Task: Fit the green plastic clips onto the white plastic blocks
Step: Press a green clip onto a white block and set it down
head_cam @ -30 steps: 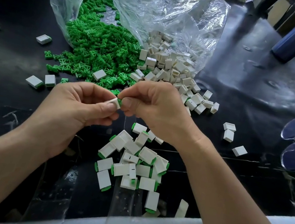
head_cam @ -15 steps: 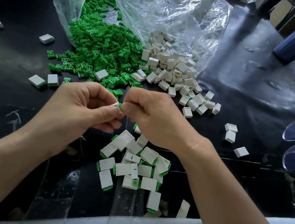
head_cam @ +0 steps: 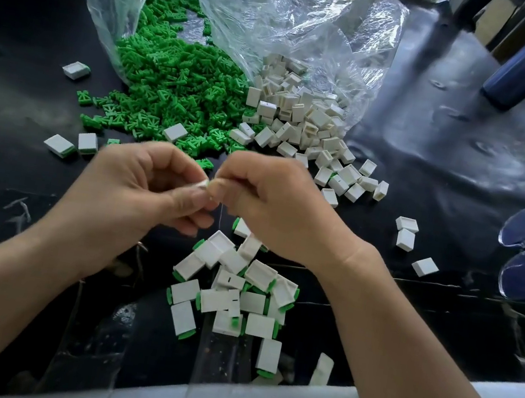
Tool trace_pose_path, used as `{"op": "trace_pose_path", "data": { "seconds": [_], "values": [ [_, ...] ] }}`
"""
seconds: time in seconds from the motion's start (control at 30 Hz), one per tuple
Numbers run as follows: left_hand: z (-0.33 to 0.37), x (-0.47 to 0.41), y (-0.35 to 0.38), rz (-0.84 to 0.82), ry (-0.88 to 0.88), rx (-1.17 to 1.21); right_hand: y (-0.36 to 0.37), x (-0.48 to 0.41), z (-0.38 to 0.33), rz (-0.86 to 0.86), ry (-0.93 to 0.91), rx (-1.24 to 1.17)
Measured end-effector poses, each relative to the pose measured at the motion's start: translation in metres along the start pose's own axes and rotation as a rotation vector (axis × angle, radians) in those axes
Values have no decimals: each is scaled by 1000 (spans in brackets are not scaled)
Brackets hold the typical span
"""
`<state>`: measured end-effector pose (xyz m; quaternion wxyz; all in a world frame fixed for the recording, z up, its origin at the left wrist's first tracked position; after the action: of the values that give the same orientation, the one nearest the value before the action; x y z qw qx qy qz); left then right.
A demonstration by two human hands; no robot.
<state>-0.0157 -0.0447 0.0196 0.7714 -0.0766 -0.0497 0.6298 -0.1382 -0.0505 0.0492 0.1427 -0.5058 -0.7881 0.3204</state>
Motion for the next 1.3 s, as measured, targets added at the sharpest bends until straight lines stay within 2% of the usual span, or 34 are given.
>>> {"op": "trace_pose_path", "data": {
  "seconds": [0.07, 0.13, 0.23, 0.4, 0.57, 0.73, 1.3],
  "values": [
    [2, -2, -3, 25, 13, 99, -6, 0, 5, 71, 76, -255],
    [4, -2, -3, 9, 42, 131, -5, 0, 12, 62, 183, -459],
    [4, -1, -2, -24, 55, 170, 12, 1, 15, -57, 337, -702],
    [5, -1, 0, -58, 66, 231, 35, 3, 1, -261, 396, -1007],
    [12, 2, 7, -82, 106, 251, 36, 4, 2, -200, 429, -1035],
    [7, 2, 4, -34, 92, 217, 38, 5, 2, -173, 438, -981],
    [6, 4, 1, -59, 102, 181, 36, 6, 0, -153, 418, -949]
  ]
}}
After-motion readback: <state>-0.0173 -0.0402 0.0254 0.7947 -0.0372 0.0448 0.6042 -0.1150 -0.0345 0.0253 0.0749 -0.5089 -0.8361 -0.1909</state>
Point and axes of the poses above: each hand's wrist, its own x-axis away from the middle knuckle, its own y-axis out of the palm, z = x × y, the point moved 6 cm from there along -x, towards the middle knuckle, and after that the axes turned 8 degrees about -x, right-handed, at the moved point
